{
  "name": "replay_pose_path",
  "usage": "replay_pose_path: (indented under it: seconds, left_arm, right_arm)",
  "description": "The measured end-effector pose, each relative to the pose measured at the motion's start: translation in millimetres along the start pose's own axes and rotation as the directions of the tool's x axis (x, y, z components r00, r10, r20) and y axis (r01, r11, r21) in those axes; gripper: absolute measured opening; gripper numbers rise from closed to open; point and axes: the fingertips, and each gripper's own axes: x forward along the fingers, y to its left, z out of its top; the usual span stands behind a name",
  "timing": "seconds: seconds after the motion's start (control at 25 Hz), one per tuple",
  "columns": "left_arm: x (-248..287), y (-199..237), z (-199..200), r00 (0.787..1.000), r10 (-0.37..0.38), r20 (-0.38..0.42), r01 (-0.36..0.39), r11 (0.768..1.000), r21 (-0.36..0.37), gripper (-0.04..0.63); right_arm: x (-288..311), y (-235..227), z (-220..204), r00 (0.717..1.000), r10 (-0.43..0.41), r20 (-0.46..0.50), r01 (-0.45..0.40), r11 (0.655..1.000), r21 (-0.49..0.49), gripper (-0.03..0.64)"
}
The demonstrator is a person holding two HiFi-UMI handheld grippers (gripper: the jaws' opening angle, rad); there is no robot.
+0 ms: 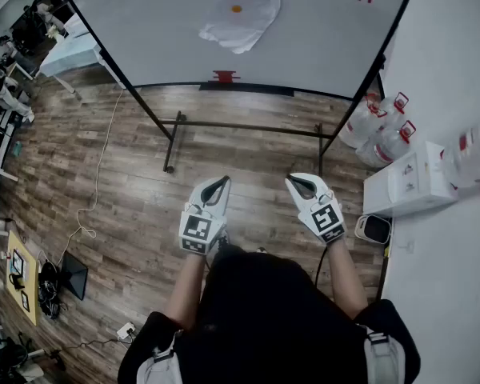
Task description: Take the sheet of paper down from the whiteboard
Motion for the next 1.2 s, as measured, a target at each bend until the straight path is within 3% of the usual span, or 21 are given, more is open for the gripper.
replay_pose_path:
  seconds: [0.8, 1.2]
  left_arm:
    - [-22.8, -7.4, -6.8, 1.000, 0.014, -0.016, -0.014, 1.000, -0.009, 0.011]
    - [-36.0, 18.5, 0.1, 0.998, 0.066, -0.008, -0.066, 0.998, 0.003, 0.011]
  right_arm:
    - [-14.5, 24.3, 8.7, 0.995, 0.065, 0.078, -0.070, 0.996, 0.054, 0.003]
    - [-12.4, 38.7, -6.9, 0.996, 0.084, 0.019, -0.084, 0.996, 0.003, 0.003]
